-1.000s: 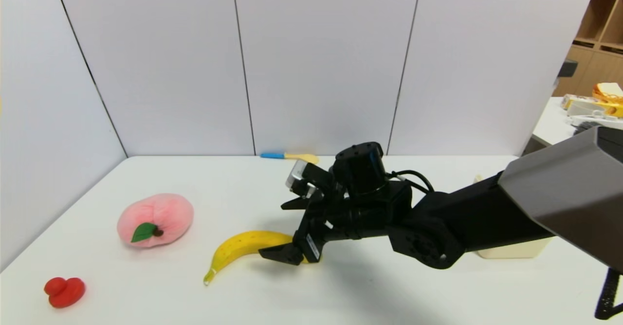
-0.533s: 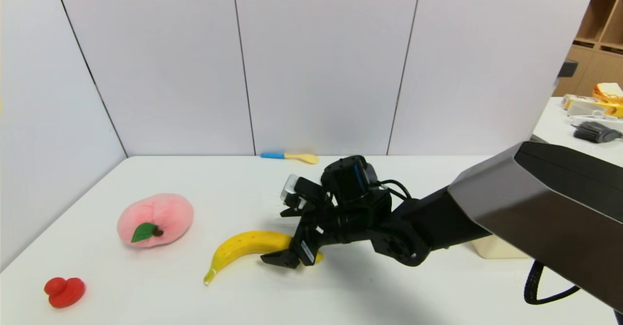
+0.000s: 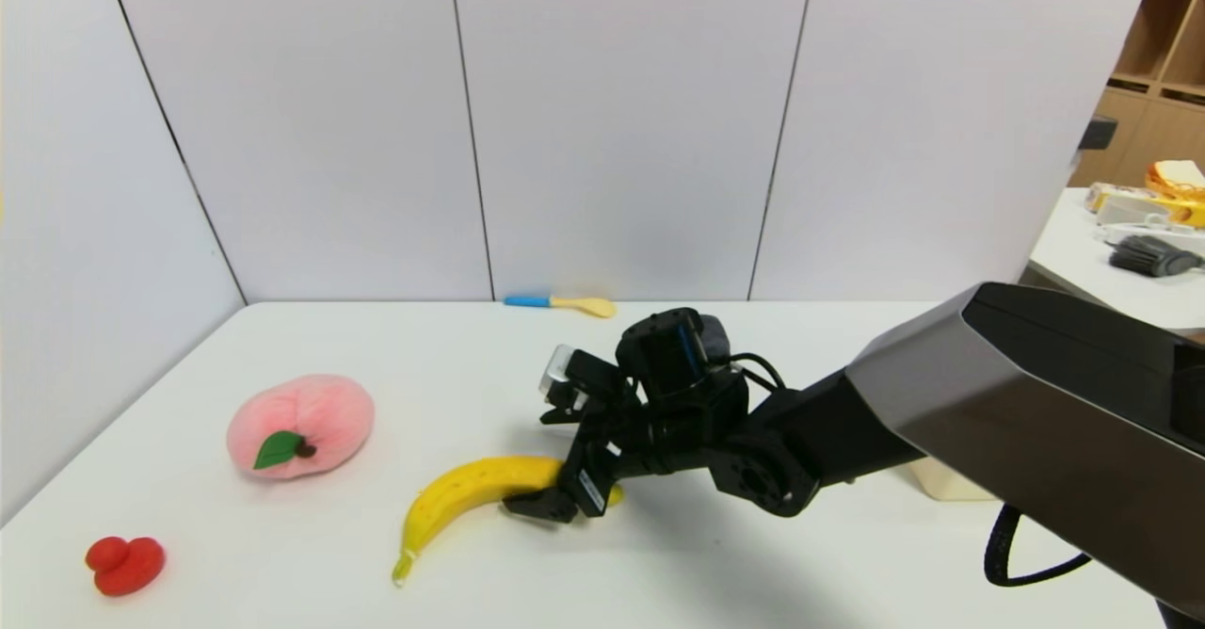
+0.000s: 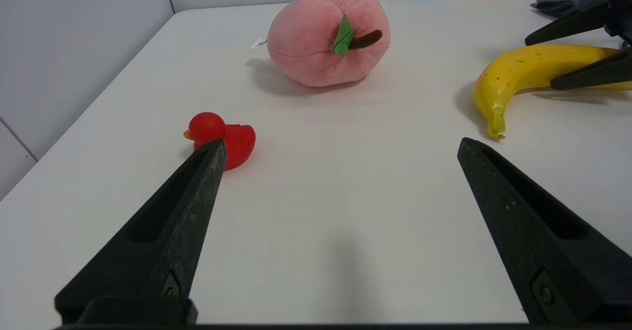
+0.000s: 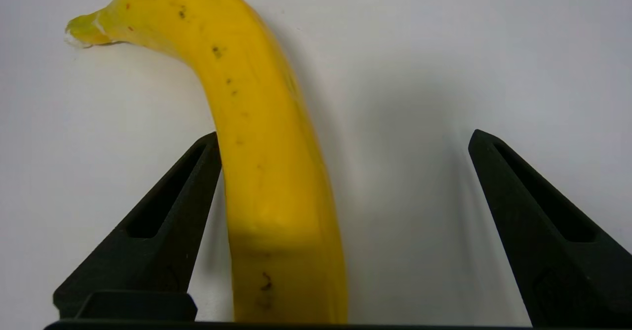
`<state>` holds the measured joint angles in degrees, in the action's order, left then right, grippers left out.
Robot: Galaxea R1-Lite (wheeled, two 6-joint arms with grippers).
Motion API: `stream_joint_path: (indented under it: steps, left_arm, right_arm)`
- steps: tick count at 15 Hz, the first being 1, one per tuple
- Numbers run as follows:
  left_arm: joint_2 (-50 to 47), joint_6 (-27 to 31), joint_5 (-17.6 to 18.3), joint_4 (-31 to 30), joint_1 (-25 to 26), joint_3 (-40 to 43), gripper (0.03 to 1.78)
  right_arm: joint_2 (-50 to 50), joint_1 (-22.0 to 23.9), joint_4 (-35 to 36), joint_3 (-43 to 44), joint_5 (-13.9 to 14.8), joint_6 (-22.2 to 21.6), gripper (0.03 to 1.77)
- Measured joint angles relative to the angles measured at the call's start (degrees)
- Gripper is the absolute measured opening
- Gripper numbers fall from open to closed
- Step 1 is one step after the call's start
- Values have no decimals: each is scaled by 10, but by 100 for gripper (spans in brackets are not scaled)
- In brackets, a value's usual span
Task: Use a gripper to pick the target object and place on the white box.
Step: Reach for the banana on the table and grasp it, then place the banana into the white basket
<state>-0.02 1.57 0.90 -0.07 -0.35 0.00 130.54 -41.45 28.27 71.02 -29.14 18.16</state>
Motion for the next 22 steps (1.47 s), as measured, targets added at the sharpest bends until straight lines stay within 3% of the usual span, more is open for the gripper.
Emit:
stream_joint_path:
  steps: [2,5,10,17,22]
  left_arm:
    - [0,0,0,0,0,0,169]
    - [0,0,0,0,0,0,169]
    - [0,0,0,0,0,0,169]
    - [0,0,0,0,0,0,169]
    - [0,0,0,0,0,0,169]
  right_arm:
    - [1,0,-1,1,-1,1,161]
    - [2,0,-2,1,0,8,113]
    - [1,2,-8,1,-1,24,56]
    - [-19,12,-32,-1,0,27,56]
    - [-90,39,-108,-3,1,23,56]
